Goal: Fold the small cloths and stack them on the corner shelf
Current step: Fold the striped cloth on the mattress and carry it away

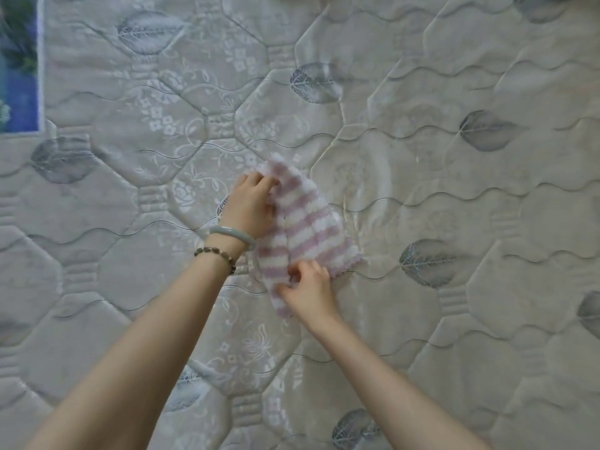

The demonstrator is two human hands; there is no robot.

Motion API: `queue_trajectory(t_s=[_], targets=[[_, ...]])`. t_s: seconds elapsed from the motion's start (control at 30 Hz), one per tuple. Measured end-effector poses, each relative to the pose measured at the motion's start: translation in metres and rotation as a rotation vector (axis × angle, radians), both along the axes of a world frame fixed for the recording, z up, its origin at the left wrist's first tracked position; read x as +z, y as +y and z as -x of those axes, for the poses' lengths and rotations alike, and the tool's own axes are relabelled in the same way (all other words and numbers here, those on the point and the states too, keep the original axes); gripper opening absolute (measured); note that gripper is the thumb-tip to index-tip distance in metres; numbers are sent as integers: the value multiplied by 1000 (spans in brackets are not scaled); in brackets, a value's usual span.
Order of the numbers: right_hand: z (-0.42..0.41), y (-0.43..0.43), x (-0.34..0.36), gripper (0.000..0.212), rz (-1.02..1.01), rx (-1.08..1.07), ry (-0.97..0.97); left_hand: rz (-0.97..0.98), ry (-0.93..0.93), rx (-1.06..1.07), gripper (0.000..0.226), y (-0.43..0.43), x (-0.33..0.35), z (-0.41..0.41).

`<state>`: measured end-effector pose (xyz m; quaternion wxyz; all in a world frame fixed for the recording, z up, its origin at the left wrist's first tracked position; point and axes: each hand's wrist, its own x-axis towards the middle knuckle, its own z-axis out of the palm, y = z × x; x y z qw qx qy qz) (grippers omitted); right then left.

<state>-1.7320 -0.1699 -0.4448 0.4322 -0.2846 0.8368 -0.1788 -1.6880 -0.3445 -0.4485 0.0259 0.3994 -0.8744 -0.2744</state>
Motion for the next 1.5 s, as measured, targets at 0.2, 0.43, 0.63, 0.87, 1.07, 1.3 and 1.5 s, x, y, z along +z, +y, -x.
queue_trajectory(t_s=[0.2,0.43,0.63,0.87,1.07,1.3,1.5], targets=[[12,3,18,8,61,-89,-46,63,118,65,10,-3,11,-22],[60,7,116,6,287,-235,44,-4,291,338,9,-7,92,-37],[118,-12,207,9,535,-318,291,113,443,324,8,-19,195,-16],[151,-29,275,11,812,-390,400,183,658,307,8,-24,300,-1],[142,-2,256,14,839,-312,396,219,605,202,8,11,293,-34],[112,65,157,19,597,-232,255,61,332,203,8,75,188,-83],[86,143,89,26,263,-133,85,-203,83,183,6,151,102,-122]])
